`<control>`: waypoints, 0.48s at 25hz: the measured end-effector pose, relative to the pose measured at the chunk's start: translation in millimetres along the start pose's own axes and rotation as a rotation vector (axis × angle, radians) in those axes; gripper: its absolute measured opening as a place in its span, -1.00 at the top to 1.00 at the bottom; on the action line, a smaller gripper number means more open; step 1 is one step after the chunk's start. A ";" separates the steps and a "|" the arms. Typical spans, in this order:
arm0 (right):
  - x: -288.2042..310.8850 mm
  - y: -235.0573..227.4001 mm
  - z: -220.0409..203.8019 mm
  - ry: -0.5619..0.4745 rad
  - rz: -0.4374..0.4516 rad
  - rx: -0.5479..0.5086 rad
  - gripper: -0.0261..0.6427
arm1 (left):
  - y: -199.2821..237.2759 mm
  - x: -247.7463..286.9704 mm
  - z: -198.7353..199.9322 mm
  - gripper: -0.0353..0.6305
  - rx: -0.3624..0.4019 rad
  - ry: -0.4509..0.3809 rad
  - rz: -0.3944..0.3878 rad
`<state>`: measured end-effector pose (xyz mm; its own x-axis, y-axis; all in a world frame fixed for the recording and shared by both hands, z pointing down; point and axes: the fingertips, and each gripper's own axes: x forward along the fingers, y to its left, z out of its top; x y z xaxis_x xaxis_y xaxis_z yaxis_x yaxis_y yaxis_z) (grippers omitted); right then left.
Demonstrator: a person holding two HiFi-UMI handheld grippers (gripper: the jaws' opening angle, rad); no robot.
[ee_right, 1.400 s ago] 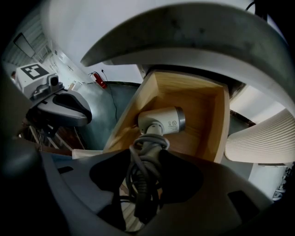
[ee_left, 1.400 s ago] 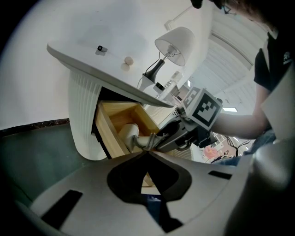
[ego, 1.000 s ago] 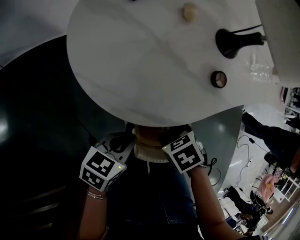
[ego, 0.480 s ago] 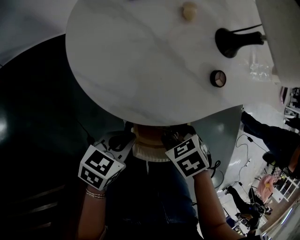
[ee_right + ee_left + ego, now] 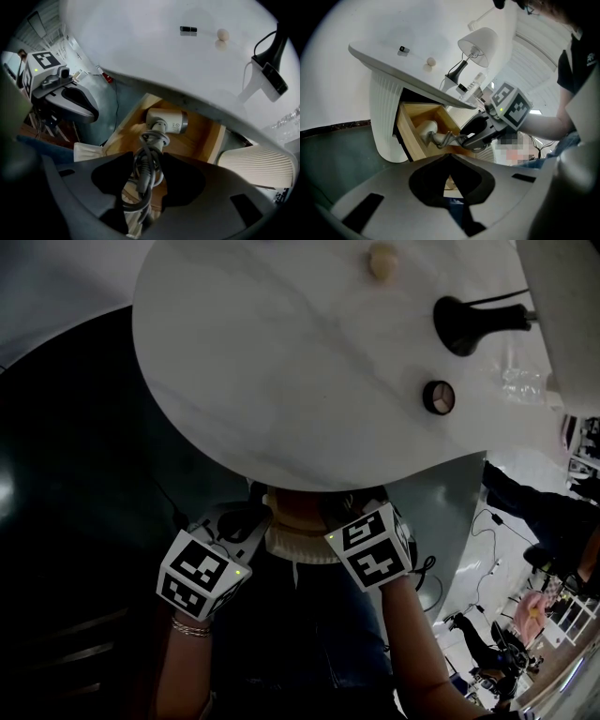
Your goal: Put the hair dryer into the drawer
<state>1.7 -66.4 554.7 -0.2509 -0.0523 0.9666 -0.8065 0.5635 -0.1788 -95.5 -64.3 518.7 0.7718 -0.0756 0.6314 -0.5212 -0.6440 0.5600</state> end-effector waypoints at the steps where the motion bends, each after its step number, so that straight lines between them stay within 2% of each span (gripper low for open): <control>1: 1.4 -0.3 1.0 -0.003 -0.007 -0.004 0.27 | -0.3 -0.5 -0.4 0.85 0.000 -0.001 -0.001; 12: 17.0 9.6 22.9 -0.068 -0.034 -0.037 0.27 | 0.8 -10.4 -7.3 0.85 -0.021 0.001 0.016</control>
<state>-22.5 -80.8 565.2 -0.2609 -0.1270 0.9570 -0.7953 0.5901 -0.1385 -106.6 -58.5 516.5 0.7628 -0.0846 0.6410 -0.5409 -0.6267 0.5610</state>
